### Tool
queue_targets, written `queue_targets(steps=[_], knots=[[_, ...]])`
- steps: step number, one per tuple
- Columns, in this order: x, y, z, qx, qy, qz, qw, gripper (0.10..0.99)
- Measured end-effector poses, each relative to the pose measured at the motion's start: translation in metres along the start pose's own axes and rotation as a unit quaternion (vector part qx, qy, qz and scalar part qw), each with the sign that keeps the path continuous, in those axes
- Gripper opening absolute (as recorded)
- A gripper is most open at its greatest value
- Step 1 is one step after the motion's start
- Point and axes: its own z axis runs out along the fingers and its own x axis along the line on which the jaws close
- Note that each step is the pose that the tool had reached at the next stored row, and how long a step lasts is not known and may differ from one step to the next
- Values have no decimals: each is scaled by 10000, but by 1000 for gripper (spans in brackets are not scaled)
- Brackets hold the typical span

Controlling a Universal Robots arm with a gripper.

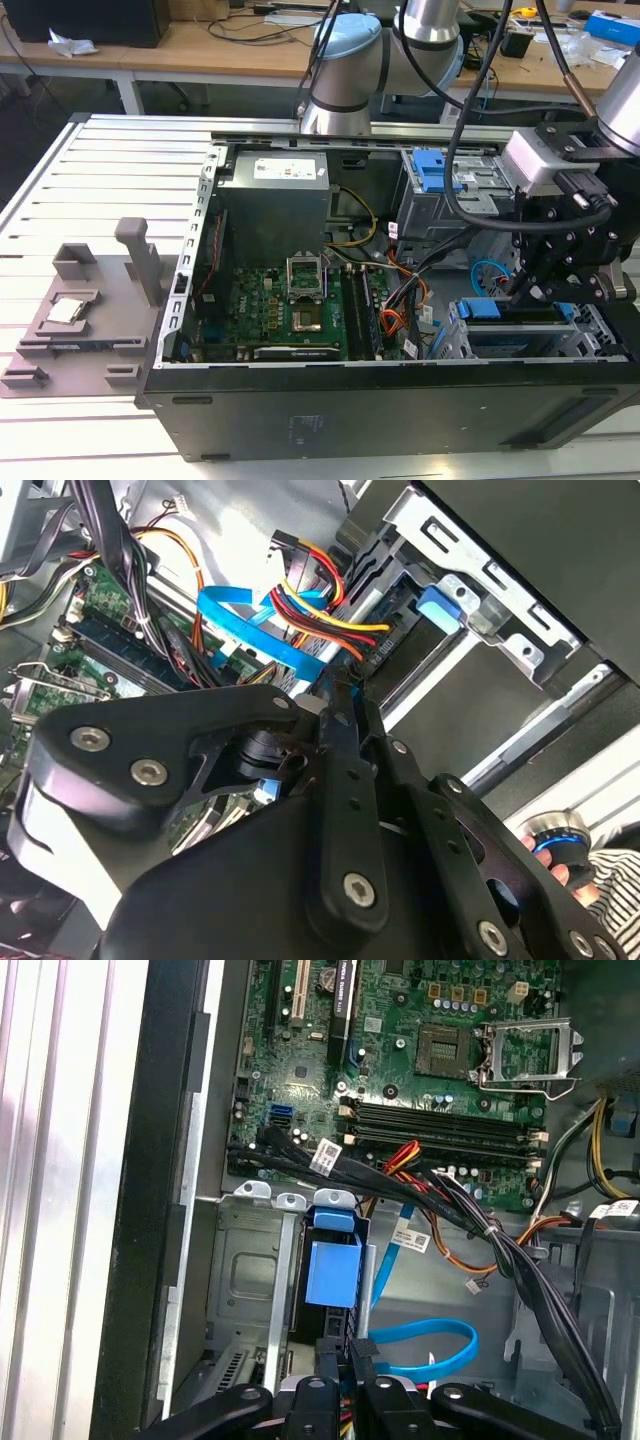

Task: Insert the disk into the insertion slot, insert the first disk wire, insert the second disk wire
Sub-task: 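Insert the second disk wire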

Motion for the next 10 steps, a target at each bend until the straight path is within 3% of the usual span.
queue_targets(steps=[10], knots=[[4, 3, 75, 0, 3, 1, 10000, 161]])
